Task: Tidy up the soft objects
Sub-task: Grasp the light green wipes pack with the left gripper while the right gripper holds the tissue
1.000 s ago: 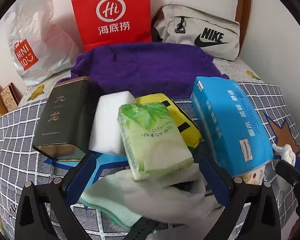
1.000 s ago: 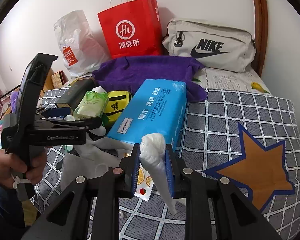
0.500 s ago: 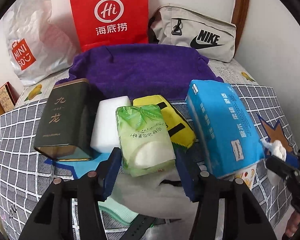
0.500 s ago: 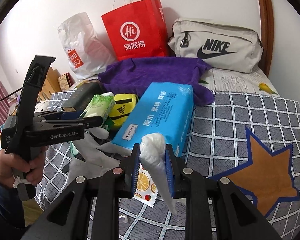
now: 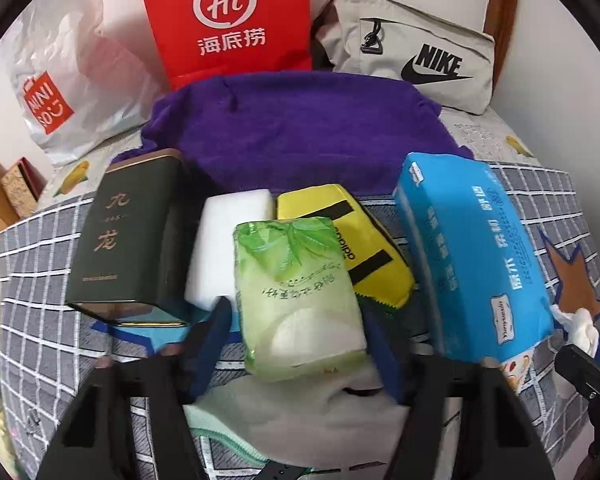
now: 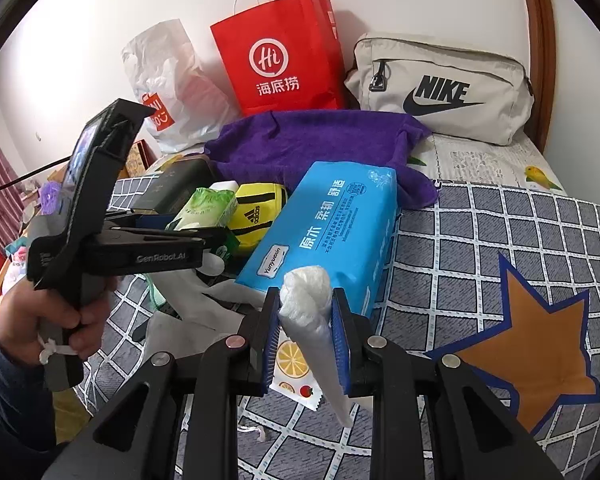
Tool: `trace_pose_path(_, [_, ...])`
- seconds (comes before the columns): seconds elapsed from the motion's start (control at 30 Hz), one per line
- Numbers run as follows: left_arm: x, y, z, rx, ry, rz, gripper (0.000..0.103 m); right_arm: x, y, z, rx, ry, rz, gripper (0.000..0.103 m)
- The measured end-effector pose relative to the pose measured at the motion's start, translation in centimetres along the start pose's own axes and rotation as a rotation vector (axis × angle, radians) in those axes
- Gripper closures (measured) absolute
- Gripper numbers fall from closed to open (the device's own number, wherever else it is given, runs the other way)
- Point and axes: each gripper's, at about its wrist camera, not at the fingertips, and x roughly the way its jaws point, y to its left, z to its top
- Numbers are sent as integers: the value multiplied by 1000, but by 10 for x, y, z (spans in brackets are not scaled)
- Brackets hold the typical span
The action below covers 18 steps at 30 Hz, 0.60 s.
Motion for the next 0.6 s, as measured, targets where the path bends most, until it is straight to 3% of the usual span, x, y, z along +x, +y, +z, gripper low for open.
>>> trace_pose_path(0.33, [-45,16,9,3,-96,-91,51,-6,3,16,-4,-13,2,78])
trace_pose_path(0.6, [-61,42,24,-16,-136,-79,51,-3,4,43,1,-31,-21,78])
